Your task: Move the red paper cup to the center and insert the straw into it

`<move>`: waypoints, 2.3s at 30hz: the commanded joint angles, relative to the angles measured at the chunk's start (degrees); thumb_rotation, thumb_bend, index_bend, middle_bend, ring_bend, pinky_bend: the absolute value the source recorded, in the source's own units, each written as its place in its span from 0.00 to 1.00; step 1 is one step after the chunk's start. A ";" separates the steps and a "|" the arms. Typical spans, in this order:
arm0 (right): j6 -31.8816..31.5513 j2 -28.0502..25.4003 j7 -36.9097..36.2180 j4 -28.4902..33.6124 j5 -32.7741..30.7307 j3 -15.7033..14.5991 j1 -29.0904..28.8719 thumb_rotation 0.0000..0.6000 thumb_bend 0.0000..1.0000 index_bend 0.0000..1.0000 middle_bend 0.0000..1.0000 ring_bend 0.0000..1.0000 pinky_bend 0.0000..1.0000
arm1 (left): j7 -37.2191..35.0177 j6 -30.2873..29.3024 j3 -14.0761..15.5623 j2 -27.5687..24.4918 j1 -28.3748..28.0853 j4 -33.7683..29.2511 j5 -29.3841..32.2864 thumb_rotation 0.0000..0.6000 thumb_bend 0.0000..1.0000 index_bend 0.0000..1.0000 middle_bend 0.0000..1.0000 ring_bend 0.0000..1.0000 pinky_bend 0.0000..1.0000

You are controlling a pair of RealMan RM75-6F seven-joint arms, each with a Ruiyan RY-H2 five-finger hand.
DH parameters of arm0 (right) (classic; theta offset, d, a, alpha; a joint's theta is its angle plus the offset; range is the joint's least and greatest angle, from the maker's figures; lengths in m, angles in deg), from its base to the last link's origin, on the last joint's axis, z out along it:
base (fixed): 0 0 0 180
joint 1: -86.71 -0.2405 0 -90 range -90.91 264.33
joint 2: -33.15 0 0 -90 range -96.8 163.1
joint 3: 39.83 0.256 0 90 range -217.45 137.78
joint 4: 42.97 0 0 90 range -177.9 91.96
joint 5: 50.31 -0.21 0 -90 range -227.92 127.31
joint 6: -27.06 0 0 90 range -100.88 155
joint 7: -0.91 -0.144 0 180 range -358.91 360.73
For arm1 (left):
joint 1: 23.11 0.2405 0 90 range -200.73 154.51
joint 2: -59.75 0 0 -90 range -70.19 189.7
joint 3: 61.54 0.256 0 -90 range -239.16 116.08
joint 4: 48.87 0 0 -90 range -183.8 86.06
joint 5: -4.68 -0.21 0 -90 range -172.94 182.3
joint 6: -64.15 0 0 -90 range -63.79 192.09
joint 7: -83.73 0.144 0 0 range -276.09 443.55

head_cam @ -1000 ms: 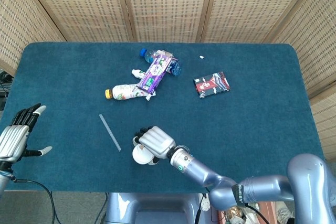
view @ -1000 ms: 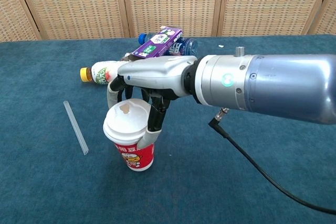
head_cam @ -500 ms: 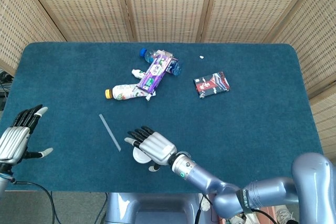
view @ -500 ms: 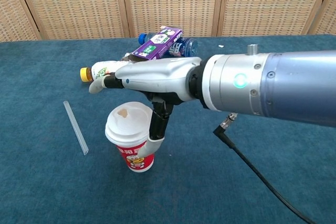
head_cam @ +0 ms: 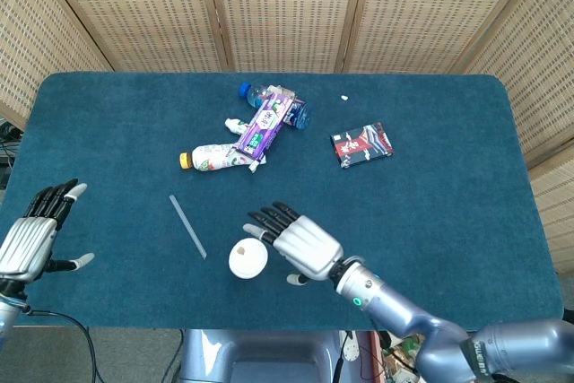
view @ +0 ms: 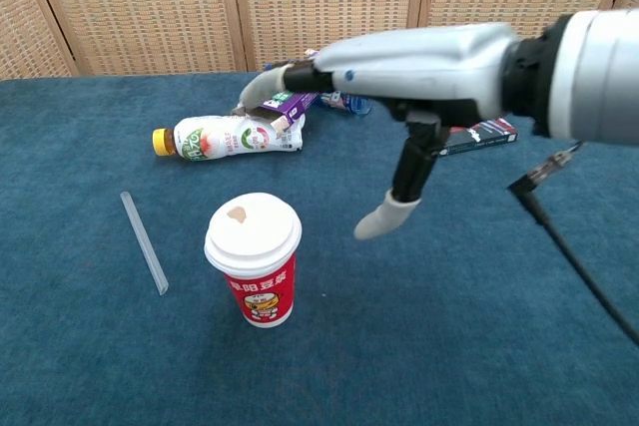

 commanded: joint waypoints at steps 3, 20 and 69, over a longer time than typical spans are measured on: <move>-6.99 -10.78 -11.23 -5.67 16.94 -4.99 7.48 1.00 0.00 0.00 0.00 0.00 0.00 | 1.76 -0.54 -0.09 1.37 -0.11 0.52 -0.23 1.00 0.07 0.00 0.00 0.00 0.00; -31.55 -13.75 -39.32 -26.90 16.50 -5.76 30.60 1.00 0.00 0.00 0.00 0.00 0.00 | -2.54 12.39 0.26 4.79 -15.51 17.56 -15.40 1.00 0.07 0.00 0.00 0.00 0.00; -28.34 -8.98 -32.23 -27.35 11.51 2.18 39.98 1.00 0.00 0.00 0.00 0.00 0.00 | -21.32 16.98 13.32 39.58 -34.64 72.80 -23.57 1.00 0.25 0.49 0.00 0.00 0.00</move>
